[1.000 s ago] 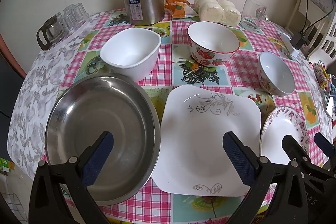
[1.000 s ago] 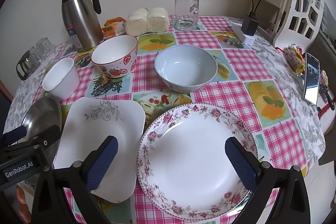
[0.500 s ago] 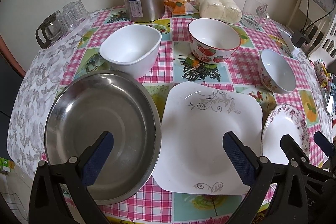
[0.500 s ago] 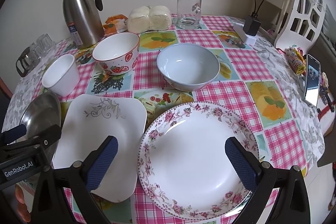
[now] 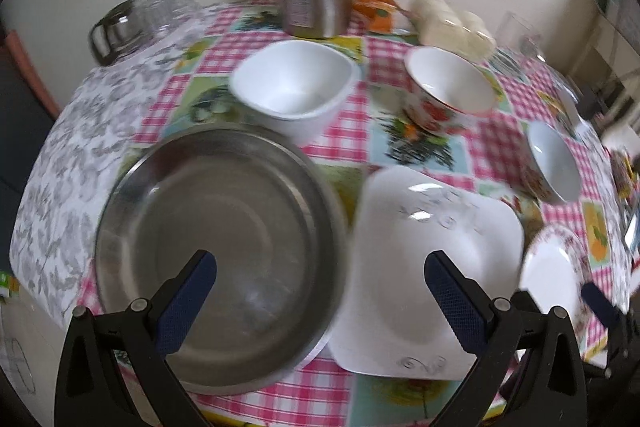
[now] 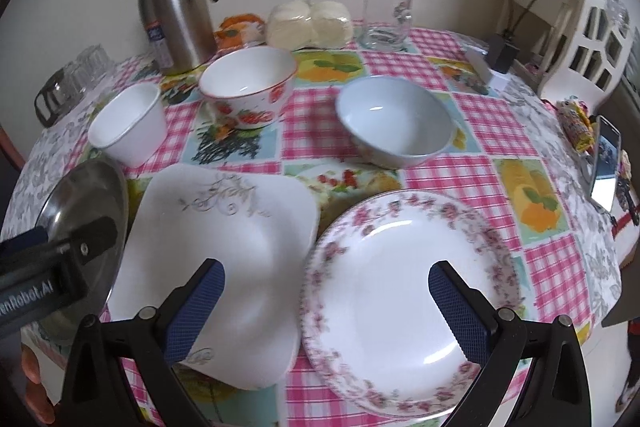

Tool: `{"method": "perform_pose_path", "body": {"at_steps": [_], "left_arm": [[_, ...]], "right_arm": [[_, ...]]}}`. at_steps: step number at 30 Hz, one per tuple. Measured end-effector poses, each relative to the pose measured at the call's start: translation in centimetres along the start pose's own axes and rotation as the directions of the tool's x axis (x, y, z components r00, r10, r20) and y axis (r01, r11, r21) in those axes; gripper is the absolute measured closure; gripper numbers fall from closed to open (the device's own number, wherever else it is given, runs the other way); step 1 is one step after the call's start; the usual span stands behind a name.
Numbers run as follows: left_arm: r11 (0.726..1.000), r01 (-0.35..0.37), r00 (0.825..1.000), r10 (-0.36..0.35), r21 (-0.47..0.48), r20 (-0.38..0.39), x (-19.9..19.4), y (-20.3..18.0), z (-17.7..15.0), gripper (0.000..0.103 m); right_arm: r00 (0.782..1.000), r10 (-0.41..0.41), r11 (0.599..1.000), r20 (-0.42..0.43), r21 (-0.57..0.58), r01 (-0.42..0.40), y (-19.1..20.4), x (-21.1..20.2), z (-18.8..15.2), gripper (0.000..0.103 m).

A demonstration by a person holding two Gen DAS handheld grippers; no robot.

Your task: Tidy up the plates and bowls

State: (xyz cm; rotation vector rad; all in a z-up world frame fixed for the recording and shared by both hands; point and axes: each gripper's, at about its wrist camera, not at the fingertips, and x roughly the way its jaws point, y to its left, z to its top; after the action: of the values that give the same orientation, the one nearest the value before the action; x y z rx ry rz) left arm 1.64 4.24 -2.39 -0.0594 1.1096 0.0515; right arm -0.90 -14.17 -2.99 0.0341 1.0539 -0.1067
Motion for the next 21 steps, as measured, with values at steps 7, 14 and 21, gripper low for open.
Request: {"method": "perform_pose_path", "body": {"at_steps": [7,14,21], "left_arm": [[0.989,-0.055,0.997,0.061,-0.14,0.041,0.2,5.0,0.6,0.0],[0.939,-0.063,0.997,0.076,-0.339,0.025,1.0,11.0,0.3,0.0],[0.874,-0.07,0.997,0.073,-0.481,-0.013,2.3,16.1,-0.6,0.0]], "right_arm": [[0.999,0.041,0.998,-0.02,-0.05,-0.041,3.5,0.9,-0.5,0.0],[0.993,0.105,0.993,-0.049,-0.049,-0.108,5.8,2.2,-0.7,0.0],[0.977,0.202,0.978,-0.066,-0.044,-0.205,7.9,2.8,-0.9,0.0]]}}
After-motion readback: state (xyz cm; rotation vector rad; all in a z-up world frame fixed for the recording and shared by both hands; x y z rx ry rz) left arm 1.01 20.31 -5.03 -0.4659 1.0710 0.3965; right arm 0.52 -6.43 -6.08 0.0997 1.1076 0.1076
